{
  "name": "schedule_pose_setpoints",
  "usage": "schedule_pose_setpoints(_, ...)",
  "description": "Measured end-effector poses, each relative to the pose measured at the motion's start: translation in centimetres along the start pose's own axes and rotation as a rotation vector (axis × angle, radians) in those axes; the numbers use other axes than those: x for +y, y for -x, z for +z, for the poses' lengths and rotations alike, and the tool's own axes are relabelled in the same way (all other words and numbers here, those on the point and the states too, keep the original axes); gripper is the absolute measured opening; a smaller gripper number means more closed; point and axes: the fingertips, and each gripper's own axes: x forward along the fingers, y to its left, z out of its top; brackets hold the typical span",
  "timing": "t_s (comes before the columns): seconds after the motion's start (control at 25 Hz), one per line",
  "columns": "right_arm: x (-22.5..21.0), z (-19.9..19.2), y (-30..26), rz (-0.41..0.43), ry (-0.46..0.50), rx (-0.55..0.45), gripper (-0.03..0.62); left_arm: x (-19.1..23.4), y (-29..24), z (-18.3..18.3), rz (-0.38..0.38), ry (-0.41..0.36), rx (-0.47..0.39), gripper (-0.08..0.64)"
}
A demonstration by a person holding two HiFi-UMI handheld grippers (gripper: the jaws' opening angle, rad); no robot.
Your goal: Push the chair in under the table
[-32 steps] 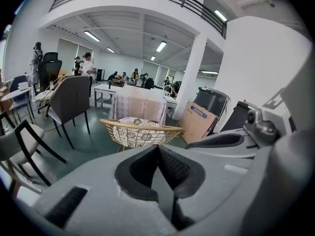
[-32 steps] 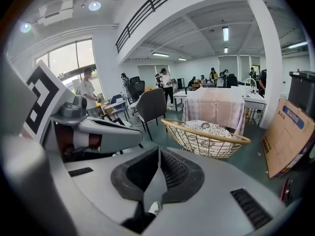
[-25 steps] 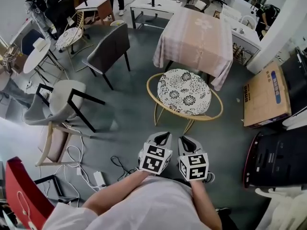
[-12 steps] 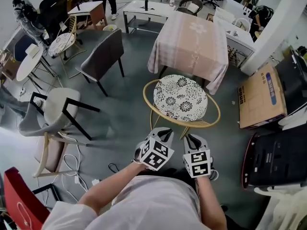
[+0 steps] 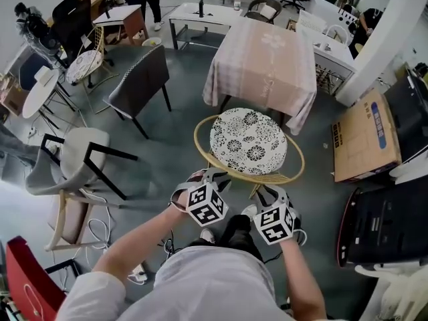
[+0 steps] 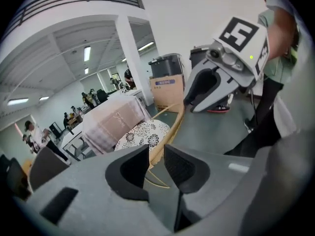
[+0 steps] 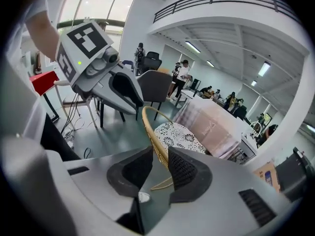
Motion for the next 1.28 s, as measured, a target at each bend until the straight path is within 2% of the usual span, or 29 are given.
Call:
schedule_pose_setpoints(0.16,0.0,-1.0,-1.4,0.028,0.112,0.043,0.087,0.3,-1.4,-1.1,-0.030,-0.138,0.060,0.104)
schedule_pose_setpoints(0.44,-0.7,-1.5,-3.5,0.048,0.247,0.088,0.098,0.3,-3.7,-2.1,-0.101,-0.285,0.127,0.132)
schedule_pose_setpoints(0.68,-1.2,-2.2,-5.0,0.075,0.356,0.137,0.101,0.3,-5.6,-2.9,-0.110,-0.418,0.194,0.132)
schedule_pose_setpoints(0.84,-0.7,-2.9,-5.7,0.106,0.402,0.169,0.100,0.6,-6.0,-3.0,-0.096,-0.454,0.217,0.130)
schedule_pose_setpoints(0.88,-0.7,-3.0,-5.8,0.109,0.403,0.172,0.100,0.6,-6.1,-2.9,-0.089,-0.466,0.217,0.107)
schedule_pose_setpoints(1.0,-0.8,-3.1,-6.0,0.112,0.406,0.180,0.067,0.7,-6.2,-2.8,-0.086,-0.492,0.217,0.086)
schedule_pose_setpoints(1.12,-0.6,-3.0,-6.1,0.101,0.429,0.188,0.062,0.7,-6.1,-3.0,-0.084,-0.490,0.210,0.084)
schedule_pose_setpoints(1.28,-0.8,-2.9,-6.1,0.095,0.391,0.190,0.061,0.8,-6.1,-3.0,-0.100,-0.467,0.223,0.086)
